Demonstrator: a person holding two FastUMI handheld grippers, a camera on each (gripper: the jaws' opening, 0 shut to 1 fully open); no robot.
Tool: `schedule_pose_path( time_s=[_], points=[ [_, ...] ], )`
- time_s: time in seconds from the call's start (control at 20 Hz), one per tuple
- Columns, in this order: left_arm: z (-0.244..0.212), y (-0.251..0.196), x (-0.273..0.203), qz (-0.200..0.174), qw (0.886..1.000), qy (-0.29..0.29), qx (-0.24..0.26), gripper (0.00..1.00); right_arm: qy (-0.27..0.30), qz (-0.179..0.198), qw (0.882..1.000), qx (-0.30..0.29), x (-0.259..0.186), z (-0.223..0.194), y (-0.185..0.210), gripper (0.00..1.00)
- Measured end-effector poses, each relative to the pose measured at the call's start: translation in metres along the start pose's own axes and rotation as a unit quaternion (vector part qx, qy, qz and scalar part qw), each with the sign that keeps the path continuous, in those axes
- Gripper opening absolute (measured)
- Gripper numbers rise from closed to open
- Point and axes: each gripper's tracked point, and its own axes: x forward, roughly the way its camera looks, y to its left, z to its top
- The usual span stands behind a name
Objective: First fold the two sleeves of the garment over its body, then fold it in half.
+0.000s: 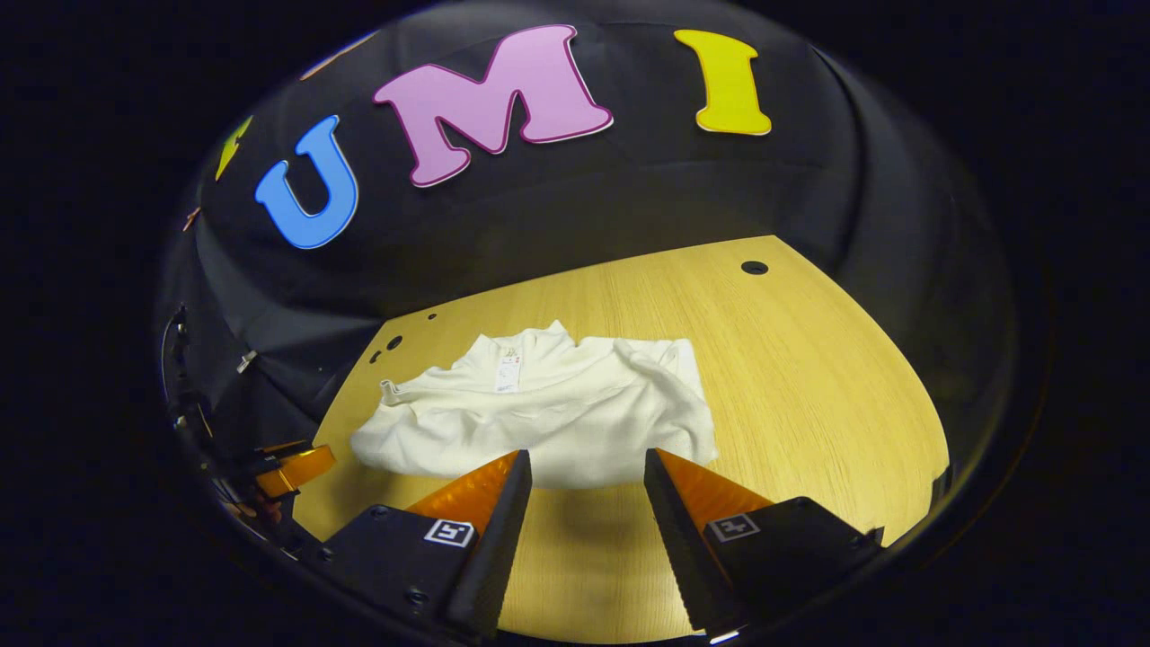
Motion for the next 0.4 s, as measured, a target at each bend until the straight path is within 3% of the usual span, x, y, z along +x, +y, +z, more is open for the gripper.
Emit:
schedule_pose_path(
  time_s=[0.4],
  points=[
    [-0.027, -0.005, -0.016, -0.020, 1.000, 0.016, -0.003, 0.74, 0.015, 0.011, 0.999, -0.034, -0.011, -0.026, 0.019, 0.78]
  ],
)
